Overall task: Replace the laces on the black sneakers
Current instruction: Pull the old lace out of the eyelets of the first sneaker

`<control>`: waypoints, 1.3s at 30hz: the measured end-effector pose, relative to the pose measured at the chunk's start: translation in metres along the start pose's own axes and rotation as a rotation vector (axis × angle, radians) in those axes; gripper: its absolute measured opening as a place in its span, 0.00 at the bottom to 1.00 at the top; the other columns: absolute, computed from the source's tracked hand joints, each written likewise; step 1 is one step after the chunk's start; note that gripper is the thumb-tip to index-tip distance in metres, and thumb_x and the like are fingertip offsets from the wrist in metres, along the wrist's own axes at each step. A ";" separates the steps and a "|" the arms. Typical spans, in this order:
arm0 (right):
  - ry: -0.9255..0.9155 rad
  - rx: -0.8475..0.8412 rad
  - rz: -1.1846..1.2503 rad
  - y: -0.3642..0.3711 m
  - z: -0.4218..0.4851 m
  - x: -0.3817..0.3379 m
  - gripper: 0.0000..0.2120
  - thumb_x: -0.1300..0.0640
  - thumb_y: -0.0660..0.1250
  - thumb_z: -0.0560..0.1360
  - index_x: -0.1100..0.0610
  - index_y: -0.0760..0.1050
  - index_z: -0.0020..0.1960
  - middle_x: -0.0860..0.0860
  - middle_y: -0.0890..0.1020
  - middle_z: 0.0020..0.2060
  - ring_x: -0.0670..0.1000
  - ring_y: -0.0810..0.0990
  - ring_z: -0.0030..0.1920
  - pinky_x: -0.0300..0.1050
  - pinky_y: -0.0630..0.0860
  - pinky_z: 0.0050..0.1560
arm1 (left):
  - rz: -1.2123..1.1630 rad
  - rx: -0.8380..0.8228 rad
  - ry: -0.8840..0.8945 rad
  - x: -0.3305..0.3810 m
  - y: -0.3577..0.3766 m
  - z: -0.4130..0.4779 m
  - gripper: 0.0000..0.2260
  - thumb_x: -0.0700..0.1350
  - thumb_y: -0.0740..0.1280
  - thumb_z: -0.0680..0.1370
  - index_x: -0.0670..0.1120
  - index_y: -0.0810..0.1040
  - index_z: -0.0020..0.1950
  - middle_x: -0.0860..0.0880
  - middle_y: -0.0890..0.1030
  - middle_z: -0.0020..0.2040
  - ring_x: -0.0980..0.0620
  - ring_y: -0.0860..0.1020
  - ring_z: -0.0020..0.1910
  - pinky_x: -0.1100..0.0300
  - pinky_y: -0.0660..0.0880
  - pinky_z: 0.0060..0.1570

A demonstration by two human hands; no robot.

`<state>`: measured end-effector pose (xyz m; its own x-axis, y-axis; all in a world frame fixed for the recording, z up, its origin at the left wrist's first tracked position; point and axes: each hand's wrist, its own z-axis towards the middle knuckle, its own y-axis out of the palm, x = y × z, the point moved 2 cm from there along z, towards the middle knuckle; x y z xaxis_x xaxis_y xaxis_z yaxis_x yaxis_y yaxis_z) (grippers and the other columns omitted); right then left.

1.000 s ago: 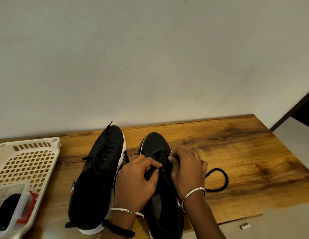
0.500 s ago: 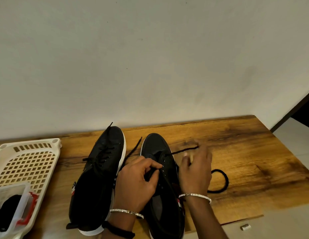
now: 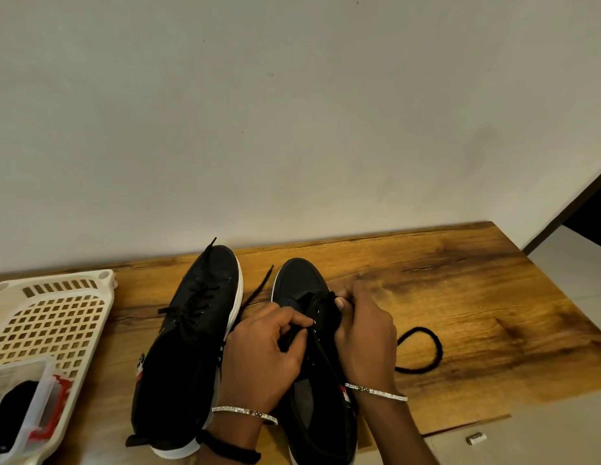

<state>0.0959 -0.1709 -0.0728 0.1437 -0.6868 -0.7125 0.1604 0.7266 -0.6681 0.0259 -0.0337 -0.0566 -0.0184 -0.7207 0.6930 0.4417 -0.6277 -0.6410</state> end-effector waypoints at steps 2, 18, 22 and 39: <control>0.059 0.048 0.099 0.000 0.002 0.004 0.03 0.58 0.63 0.82 0.52 0.71 0.50 0.45 0.83 0.37 0.51 0.80 0.38 0.47 0.73 0.38 | -0.011 0.005 0.000 -0.001 0.000 0.000 0.11 0.42 0.77 0.69 0.57 0.84 0.44 0.58 0.76 0.34 0.58 0.76 0.34 0.61 0.75 0.31; -0.107 -0.041 -0.065 -0.006 0.008 -0.001 0.12 0.55 0.72 0.73 0.45 0.78 0.55 0.42 0.76 0.60 0.50 0.70 0.63 0.52 0.69 0.58 | -0.011 0.001 -0.015 -0.001 0.000 -0.001 0.11 0.43 0.77 0.69 0.58 0.84 0.44 0.58 0.78 0.37 0.59 0.77 0.37 0.58 0.77 0.34; -0.141 -0.100 -0.172 -0.001 0.004 -0.002 0.04 0.53 0.72 0.76 0.45 0.78 0.46 0.40 0.80 0.45 0.48 0.74 0.55 0.48 0.62 0.51 | -0.006 0.004 -0.012 0.001 0.000 0.000 0.11 0.42 0.78 0.69 0.58 0.84 0.44 0.57 0.76 0.35 0.59 0.76 0.35 0.59 0.76 0.31; 0.062 0.021 0.194 -0.010 0.011 0.010 0.14 0.61 0.69 0.76 0.51 0.71 0.59 0.45 0.80 0.52 0.52 0.80 0.56 0.49 0.75 0.54 | -0.001 0.006 -0.025 -0.001 0.001 -0.001 0.10 0.43 0.78 0.69 0.59 0.84 0.44 0.58 0.76 0.34 0.58 0.76 0.36 0.59 0.76 0.32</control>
<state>0.1063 -0.1852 -0.0705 0.1140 -0.5312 -0.8396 0.1559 0.8442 -0.5129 0.0254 -0.0336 -0.0579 0.0036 -0.7127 0.7015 0.4472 -0.6263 -0.6386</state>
